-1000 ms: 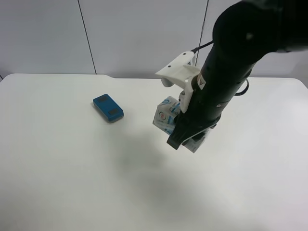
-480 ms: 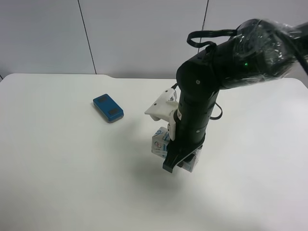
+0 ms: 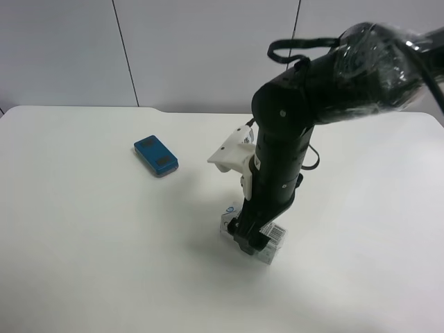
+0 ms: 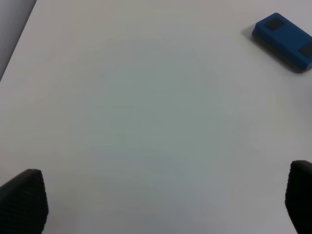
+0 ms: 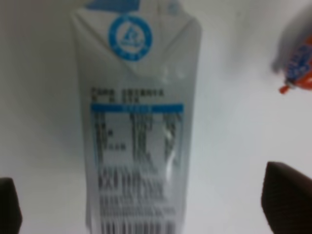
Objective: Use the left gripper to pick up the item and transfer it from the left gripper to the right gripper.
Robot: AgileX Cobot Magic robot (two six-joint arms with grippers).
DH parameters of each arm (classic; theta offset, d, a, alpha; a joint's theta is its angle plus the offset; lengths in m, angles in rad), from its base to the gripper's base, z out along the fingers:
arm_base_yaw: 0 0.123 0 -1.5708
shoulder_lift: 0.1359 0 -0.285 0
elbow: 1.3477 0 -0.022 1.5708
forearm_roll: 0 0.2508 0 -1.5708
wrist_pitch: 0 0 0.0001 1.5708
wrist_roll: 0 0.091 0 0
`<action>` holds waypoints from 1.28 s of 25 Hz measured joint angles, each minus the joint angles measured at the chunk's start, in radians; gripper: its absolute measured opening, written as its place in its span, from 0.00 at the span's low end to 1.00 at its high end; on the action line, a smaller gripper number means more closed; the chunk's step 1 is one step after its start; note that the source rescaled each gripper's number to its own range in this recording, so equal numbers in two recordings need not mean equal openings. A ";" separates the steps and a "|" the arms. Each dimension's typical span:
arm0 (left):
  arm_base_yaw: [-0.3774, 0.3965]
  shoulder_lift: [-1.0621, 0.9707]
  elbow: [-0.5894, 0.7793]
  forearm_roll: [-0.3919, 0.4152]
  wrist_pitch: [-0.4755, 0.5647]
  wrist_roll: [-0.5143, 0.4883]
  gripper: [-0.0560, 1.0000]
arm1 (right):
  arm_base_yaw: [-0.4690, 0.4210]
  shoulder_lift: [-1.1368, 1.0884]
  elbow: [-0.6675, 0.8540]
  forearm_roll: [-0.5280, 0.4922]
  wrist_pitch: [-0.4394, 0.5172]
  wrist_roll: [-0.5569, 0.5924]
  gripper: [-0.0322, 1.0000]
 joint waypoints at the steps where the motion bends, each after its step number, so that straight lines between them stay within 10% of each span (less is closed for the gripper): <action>1: 0.000 0.000 0.000 0.000 0.000 0.000 1.00 | 0.000 -0.021 -0.026 -0.001 0.032 0.001 0.99; 16: 0.000 0.000 0.000 0.000 0.000 0.000 1.00 | 0.000 -0.493 -0.202 0.077 0.362 0.038 1.00; 32: 0.000 0.000 0.001 0.001 0.000 0.000 1.00 | 0.000 -1.241 0.514 0.102 0.226 0.123 1.00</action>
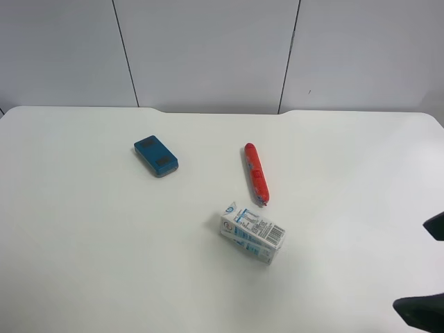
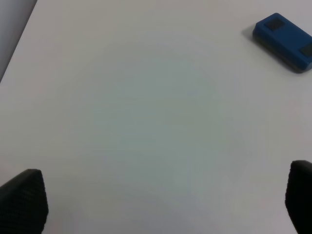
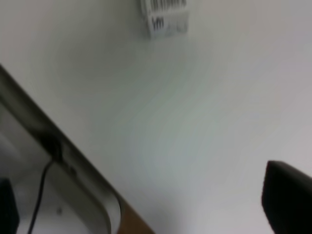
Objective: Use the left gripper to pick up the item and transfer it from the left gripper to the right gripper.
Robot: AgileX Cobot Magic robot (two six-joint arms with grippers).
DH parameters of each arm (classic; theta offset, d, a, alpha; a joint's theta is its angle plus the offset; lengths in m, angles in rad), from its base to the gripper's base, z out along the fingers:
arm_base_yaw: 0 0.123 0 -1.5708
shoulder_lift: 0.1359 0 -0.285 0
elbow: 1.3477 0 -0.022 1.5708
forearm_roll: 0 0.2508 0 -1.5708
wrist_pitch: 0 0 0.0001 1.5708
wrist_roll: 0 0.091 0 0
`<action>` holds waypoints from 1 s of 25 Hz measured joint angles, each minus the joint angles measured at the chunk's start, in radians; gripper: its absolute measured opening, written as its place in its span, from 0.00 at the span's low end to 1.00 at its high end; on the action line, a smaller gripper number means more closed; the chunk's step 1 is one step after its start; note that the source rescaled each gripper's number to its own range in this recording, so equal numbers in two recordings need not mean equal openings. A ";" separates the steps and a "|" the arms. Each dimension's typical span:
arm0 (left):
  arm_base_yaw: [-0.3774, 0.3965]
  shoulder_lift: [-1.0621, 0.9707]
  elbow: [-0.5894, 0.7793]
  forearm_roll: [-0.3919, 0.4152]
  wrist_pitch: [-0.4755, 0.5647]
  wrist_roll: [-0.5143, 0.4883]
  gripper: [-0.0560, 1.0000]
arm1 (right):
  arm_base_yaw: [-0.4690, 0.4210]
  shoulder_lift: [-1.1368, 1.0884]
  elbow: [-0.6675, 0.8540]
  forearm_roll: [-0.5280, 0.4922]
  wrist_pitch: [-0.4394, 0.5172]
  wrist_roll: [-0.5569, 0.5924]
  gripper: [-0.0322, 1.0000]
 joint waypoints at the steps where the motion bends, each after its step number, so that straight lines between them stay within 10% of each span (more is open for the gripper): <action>1: 0.000 0.000 0.000 0.000 0.000 0.000 1.00 | 0.000 -0.058 0.018 0.000 -0.015 0.005 1.00; 25: 0.000 0.000 0.000 0.000 0.000 0.000 1.00 | 0.000 -0.517 0.077 -0.079 -0.015 0.090 1.00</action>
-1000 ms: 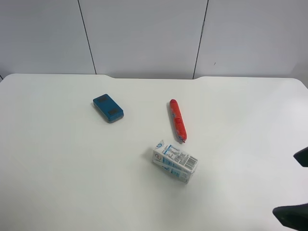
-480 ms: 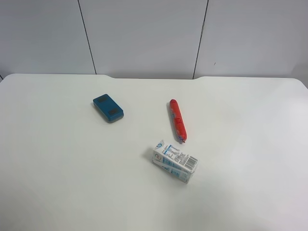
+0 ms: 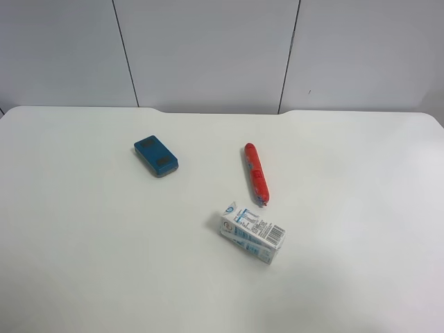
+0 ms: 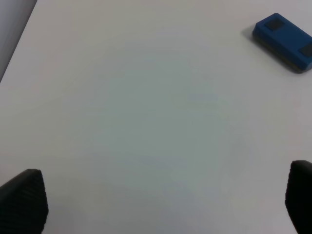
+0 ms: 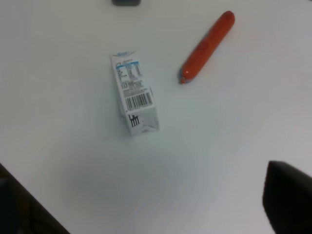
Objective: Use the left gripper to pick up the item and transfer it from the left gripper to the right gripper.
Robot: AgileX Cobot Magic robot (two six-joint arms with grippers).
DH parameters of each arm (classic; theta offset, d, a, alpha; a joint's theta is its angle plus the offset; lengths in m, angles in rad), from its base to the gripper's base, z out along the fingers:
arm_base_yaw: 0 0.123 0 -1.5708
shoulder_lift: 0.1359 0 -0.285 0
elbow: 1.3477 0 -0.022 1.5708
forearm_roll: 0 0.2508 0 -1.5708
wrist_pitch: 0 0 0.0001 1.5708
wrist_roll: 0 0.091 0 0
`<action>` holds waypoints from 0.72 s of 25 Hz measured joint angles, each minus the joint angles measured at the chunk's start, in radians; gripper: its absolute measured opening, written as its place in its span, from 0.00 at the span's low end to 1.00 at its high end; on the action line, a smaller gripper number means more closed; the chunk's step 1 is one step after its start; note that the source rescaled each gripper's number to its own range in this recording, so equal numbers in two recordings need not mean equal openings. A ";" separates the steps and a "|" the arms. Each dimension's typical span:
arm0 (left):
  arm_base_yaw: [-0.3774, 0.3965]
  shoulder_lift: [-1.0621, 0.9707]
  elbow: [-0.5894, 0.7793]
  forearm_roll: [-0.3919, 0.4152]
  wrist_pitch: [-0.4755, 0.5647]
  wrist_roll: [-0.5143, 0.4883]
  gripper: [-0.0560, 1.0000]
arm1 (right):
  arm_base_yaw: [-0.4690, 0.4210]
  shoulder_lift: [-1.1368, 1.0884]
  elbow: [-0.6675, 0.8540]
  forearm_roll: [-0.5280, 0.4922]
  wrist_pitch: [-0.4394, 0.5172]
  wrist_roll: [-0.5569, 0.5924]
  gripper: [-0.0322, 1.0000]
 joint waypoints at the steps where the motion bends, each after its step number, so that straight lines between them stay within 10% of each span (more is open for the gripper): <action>1: 0.000 0.000 0.000 0.000 0.000 0.000 1.00 | 0.000 0.000 0.000 0.000 0.000 0.000 1.00; 8: 0.000 0.000 0.000 0.000 0.000 0.000 1.00 | -0.096 0.000 0.000 0.000 0.000 0.001 1.00; 18: 0.000 0.000 0.000 -0.001 0.000 0.000 1.00 | -0.610 -0.051 0.000 0.000 0.000 0.007 1.00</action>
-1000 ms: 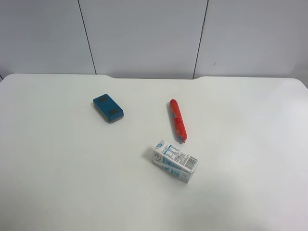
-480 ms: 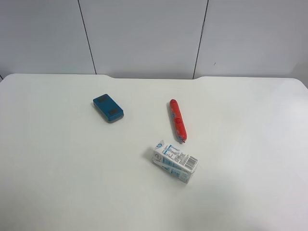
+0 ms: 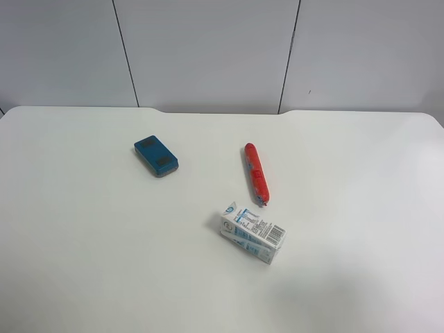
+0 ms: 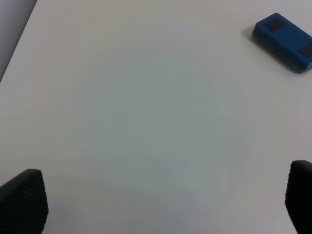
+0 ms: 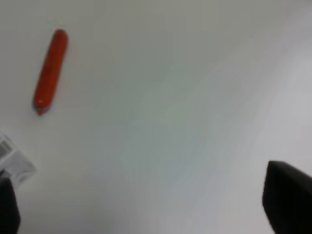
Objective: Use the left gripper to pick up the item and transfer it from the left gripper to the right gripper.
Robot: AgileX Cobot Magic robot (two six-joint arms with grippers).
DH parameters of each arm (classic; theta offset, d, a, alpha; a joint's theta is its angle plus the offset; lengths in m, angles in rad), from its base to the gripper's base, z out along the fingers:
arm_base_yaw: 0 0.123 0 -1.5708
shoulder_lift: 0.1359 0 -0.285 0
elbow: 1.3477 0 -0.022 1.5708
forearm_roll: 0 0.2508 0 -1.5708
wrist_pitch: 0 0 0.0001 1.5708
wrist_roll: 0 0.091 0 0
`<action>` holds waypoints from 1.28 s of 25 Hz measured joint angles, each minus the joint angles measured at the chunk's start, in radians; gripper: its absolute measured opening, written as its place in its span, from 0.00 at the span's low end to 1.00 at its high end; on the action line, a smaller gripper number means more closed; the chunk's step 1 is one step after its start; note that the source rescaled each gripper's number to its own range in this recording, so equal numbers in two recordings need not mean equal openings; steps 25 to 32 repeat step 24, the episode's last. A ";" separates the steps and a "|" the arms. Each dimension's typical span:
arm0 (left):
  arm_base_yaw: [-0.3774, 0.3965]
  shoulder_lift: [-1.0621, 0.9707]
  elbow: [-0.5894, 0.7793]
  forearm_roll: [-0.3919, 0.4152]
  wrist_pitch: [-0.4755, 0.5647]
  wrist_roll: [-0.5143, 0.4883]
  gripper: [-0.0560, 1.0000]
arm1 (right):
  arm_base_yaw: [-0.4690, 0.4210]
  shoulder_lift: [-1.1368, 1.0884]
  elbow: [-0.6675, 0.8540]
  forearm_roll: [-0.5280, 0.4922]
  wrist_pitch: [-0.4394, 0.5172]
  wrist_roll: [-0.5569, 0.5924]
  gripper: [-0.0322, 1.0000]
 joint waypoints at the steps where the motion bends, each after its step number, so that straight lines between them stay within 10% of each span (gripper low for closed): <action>1: 0.000 0.000 0.000 0.000 0.000 0.000 1.00 | -0.019 0.000 0.000 0.000 0.000 0.000 1.00; 32: 0.022 0.000 0.000 0.000 0.000 0.000 1.00 | -0.038 0.000 0.000 0.000 0.000 0.000 1.00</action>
